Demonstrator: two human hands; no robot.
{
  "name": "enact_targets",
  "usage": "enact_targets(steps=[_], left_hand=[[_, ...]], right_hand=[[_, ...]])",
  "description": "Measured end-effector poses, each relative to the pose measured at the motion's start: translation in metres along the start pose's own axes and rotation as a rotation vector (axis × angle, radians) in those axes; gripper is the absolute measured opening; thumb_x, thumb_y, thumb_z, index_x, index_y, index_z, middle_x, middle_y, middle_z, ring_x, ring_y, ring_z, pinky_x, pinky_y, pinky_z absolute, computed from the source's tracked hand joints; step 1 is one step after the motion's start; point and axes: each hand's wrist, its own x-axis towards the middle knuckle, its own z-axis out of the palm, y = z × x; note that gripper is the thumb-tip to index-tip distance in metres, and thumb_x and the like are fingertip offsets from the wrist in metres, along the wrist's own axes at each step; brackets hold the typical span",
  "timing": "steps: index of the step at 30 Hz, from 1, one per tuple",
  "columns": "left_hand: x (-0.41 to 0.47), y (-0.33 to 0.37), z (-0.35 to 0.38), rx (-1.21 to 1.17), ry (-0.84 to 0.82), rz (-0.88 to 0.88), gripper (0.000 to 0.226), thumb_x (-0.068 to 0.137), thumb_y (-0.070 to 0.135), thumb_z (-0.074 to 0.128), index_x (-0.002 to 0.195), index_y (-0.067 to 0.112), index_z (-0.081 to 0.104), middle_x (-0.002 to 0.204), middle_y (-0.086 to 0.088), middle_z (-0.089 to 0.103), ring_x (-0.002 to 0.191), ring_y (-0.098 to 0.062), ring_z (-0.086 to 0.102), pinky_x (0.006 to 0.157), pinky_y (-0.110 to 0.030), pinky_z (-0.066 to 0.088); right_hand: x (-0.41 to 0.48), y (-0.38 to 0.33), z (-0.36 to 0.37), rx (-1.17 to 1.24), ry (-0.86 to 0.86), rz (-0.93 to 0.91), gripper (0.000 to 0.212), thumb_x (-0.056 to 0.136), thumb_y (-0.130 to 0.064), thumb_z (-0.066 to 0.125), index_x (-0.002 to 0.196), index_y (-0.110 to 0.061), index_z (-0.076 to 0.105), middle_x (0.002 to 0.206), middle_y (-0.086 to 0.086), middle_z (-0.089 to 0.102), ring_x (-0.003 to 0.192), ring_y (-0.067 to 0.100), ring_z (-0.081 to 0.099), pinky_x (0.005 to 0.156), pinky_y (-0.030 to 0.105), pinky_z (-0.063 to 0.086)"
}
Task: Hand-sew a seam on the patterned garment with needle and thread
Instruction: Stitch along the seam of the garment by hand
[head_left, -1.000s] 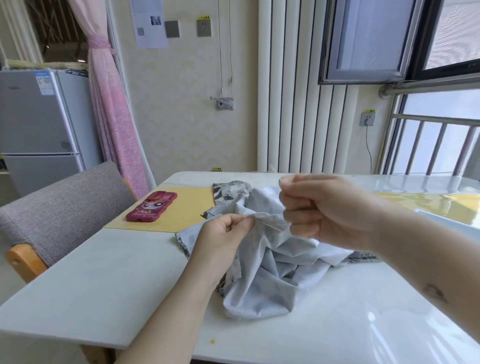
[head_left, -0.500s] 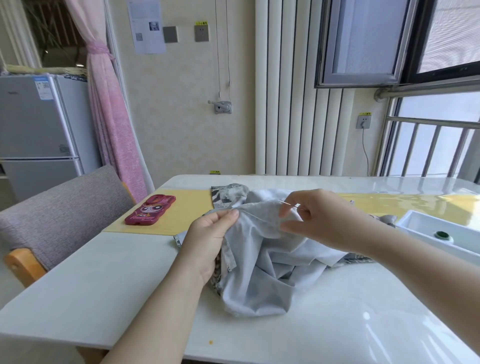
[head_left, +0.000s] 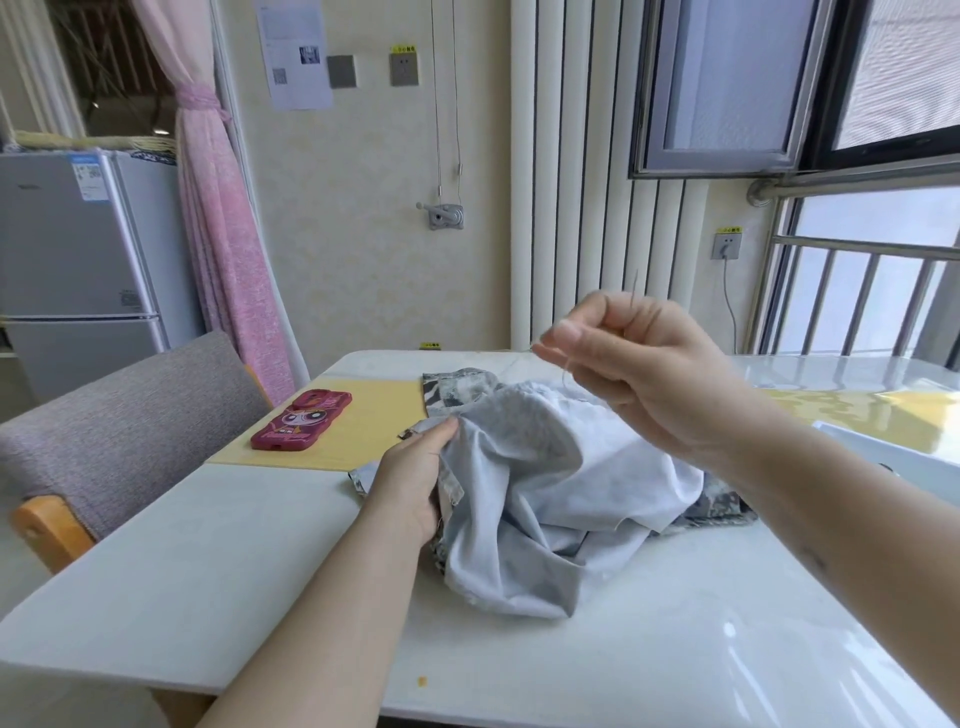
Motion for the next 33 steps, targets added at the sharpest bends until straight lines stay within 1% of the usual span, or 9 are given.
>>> enact_targets(steps=[2,6,10,14,16,18,21,27,33], left_hand=[[0.001,0.000,-0.001,0.005,0.001,0.000,0.024,0.087,0.023,0.067,0.102,0.005,0.072,0.100,-0.017,0.072,0.091,-0.031,0.068,0.086,-0.042,0.054],[-0.002,0.000,0.000,0.034,0.003,0.062,0.022,0.089,0.020,0.065,0.100,0.002,0.071,0.098,-0.021,0.069,0.087,-0.030,0.066,0.087,-0.044,0.051],[-0.014,-0.002,-0.002,0.129,-0.045,0.246,0.014,0.090,0.020,0.063,0.082,0.013,0.073,0.098,-0.022,0.070,0.090,-0.030,0.064,0.094,-0.050,0.047],[-0.032,0.004,-0.005,0.257,-0.153,0.442,0.012,0.088,0.023,0.063,0.084,0.017,0.073,0.094,-0.011,0.073,0.090,-0.022,0.064,0.091,-0.043,0.047],[-0.041,0.009,-0.005,0.298,-0.207,0.512,0.011,0.085,0.024,0.063,0.083,0.018,0.073,0.090,-0.008,0.073,0.087,-0.019,0.063,0.088,-0.039,0.047],[-0.047,0.013,-0.005,0.358,-0.257,0.571,0.010,0.086,0.021,0.062,0.085,0.018,0.071,0.086,-0.003,0.071,0.085,-0.015,0.061,0.084,-0.033,0.047],[-0.054,0.018,-0.005,0.448,-0.293,0.640,0.007,0.082,0.024,0.063,0.083,0.021,0.069,0.077,0.002,0.064,0.074,-0.006,0.055,0.073,-0.016,0.045],[-0.049,0.020,-0.019,0.667,-0.201,0.676,0.009,0.089,0.017,0.065,0.082,0.022,0.070,0.085,-0.004,0.073,0.076,-0.009,0.060,0.076,-0.023,0.047],[-0.048,0.013,-0.015,0.704,-0.146,0.626,0.010,0.088,0.017,0.067,0.079,0.020,0.071,0.082,-0.005,0.072,0.067,-0.002,0.057,0.064,-0.012,0.044]], right_hand=[[0.000,-0.006,0.009,0.156,0.004,-0.024,0.024,0.067,-0.022,0.067,0.073,-0.003,0.054,0.041,-0.012,0.030,0.036,0.002,0.022,0.095,0.041,0.051],[-0.005,-0.010,0.017,0.233,-0.040,0.019,0.025,0.066,-0.021,0.068,0.074,-0.002,0.055,0.040,-0.013,0.028,0.035,0.002,0.022,0.079,0.034,0.056],[-0.005,-0.002,0.011,-0.081,-0.066,0.167,0.026,0.082,-0.027,0.068,0.079,-0.004,0.058,0.041,-0.017,0.033,0.036,0.000,0.029,0.060,0.024,0.054],[0.009,0.008,-0.008,-0.550,0.070,0.233,0.015,0.088,-0.022,0.064,0.102,-0.015,0.065,0.046,-0.013,0.042,0.043,0.003,0.045,0.062,0.025,0.055],[0.017,0.014,-0.014,-0.801,-0.036,0.308,0.026,0.091,-0.018,0.059,0.117,-0.026,0.058,0.056,-0.012,0.052,0.053,0.007,0.061,0.055,0.014,0.048],[0.023,0.019,-0.014,-0.958,-0.161,0.379,0.033,0.092,-0.020,0.057,0.121,-0.033,0.053,0.069,-0.014,0.059,0.059,0.012,0.069,0.050,0.014,0.044],[0.030,0.025,-0.016,-1.101,-0.204,0.377,0.017,0.091,-0.027,0.058,0.103,-0.015,0.060,0.084,0.001,0.067,0.059,0.012,0.070,0.058,0.022,0.044],[0.031,0.026,-0.031,-1.162,-0.107,0.342,0.026,0.087,-0.026,0.065,0.067,-0.015,0.052,0.047,-0.012,0.049,0.054,0.007,0.066,0.041,0.010,0.032],[0.021,0.031,-0.036,-1.172,-0.050,0.328,0.019,0.085,-0.030,0.067,0.076,-0.018,0.056,0.054,-0.008,0.047,0.055,0.017,0.059,0.047,0.016,0.040]])
